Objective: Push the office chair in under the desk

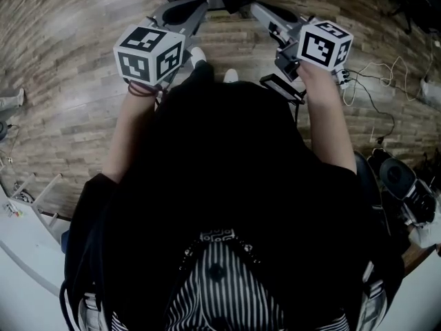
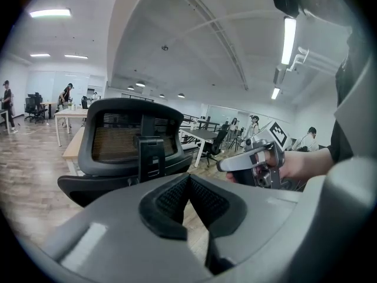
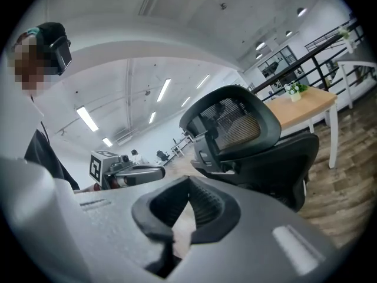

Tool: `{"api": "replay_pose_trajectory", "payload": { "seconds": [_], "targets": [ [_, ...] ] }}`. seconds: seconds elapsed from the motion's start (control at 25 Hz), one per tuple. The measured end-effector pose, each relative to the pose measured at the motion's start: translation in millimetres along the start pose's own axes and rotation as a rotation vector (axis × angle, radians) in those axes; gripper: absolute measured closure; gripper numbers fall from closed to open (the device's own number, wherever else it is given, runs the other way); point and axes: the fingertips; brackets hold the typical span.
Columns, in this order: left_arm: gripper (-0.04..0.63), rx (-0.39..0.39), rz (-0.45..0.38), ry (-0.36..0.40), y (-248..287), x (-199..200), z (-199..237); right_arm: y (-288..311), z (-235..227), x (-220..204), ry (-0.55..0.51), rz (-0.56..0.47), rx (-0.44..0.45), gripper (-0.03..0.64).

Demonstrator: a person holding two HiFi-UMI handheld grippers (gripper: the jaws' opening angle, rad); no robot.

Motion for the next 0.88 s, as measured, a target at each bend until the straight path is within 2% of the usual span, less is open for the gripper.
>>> {"api": "replay_pose_trajectory", "payload": {
  "seconds": [0.24,0.44,0.6,0.76,0.8,0.88],
  "targets": [
    [0.592,0.03,-0.012,-0.032,4,7,53,20,-11,25,0.007,-0.038,-0.056,0.617],
    [0.592,0.053,-0.007,-0.028,18,7,93,34,-42,45,-0.041,-0.036,-0.188,0.617],
    [0.592,0.117,-0.009,-0.056,25,14,131,32,-69,64,-0.077,-0.071,-0.311,0.617],
    [0.592,0.134,-0.029,-0.046,31,27,149,31,-86,80,-0.085,-0.097,-0.388,0.614],
    [0.582,0.137,-0.033,-0.037,31,31,152,33,-87,84,-0.088,-0.096,-0.397,0.61],
    [0.537,0.151,-0.043,-0.014,28,37,161,35,-88,91,-0.103,-0.094,-0.416,0.56]
  ]
}}
Point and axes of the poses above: the fingertips, and each gripper's own axes: y forward along the fingers, z to its left, x out of its top, and after that the axes turned 7 degrees about x, right-handed
